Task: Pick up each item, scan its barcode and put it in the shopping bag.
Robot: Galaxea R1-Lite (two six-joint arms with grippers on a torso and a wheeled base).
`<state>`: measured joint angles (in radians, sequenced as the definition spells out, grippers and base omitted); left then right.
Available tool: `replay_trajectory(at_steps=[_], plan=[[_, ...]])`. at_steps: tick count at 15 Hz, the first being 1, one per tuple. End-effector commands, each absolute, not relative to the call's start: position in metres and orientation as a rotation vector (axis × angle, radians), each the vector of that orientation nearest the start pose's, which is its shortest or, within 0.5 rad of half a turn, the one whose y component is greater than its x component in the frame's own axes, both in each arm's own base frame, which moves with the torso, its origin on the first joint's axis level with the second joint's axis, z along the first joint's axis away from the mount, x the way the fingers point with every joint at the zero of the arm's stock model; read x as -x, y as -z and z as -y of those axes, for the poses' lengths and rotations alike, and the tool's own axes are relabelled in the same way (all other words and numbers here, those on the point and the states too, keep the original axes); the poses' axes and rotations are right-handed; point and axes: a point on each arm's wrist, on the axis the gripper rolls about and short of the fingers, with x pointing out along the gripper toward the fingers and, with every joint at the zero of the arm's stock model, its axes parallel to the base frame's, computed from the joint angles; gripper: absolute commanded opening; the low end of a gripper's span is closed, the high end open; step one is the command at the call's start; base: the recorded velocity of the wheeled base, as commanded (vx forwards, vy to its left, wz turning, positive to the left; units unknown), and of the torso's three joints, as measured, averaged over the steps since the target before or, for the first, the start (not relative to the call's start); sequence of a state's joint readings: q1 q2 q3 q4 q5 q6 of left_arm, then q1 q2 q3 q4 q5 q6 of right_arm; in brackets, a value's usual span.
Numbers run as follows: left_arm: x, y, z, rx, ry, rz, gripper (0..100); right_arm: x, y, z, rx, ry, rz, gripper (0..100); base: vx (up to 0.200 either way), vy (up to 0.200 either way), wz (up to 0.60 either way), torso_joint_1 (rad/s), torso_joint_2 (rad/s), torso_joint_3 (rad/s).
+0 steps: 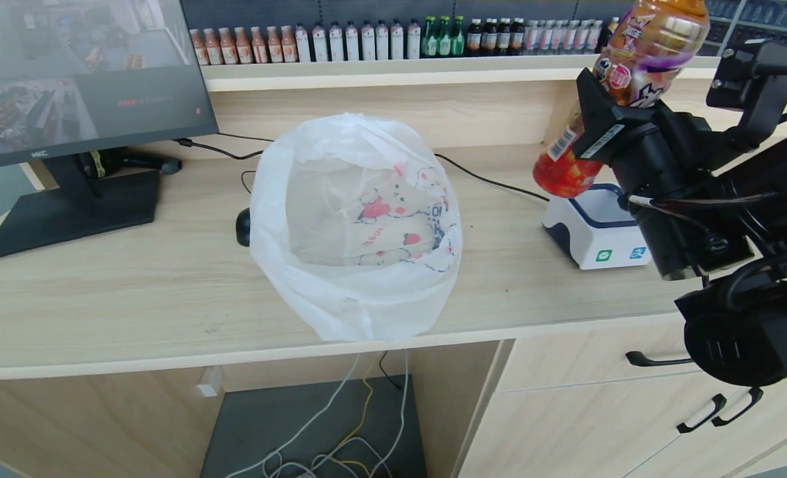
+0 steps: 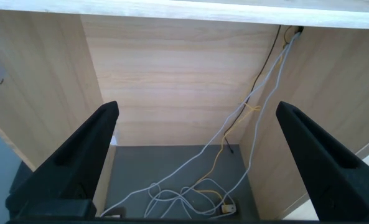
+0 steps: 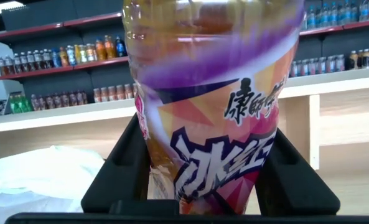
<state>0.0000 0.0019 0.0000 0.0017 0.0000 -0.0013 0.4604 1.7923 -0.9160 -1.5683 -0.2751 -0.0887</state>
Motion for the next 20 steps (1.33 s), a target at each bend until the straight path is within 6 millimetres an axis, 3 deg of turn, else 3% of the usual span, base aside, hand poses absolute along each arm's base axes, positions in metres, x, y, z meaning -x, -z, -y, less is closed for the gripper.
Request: replay_trajectory(at_steps=[1,11,15,17,20], plan=[[0.023,-0.075,0.0,0.002,0.0,-0.003,100,-0.283,-0.273,-0.133,-0.167,-0.147,0.66,0,0.0,0.2,0.0,0.012,0.0,0.002],[0.023,-0.075,0.0,0.0,0.0,-0.003,100,-0.273,-0.274,-0.15,-0.186,-0.21,0.657,0,0.0,0.2,0.0,0.001,0.01,0.002],[0.023,-0.075,0.0,-0.003,0.0,-0.003,100,-0.261,-0.265,-0.162,-0.159,-0.313,0.629,0,0.0,0.0,0.0,0.0,0.0,0.0],[0.023,-0.075,0.0,-0.002,0.0,-0.003,100,-0.257,-0.274,-0.156,-0.164,-0.294,0.655,0,0.0,0.0,0.0,0.0,0.0,0.0],[0.023,-0.075,0.0,-0.003,0.0,-0.003,100,-0.259,-0.259,-0.159,-0.12,-0.319,0.555,0,0.0,0.0,0.0,0.0,0.0,0.0]])
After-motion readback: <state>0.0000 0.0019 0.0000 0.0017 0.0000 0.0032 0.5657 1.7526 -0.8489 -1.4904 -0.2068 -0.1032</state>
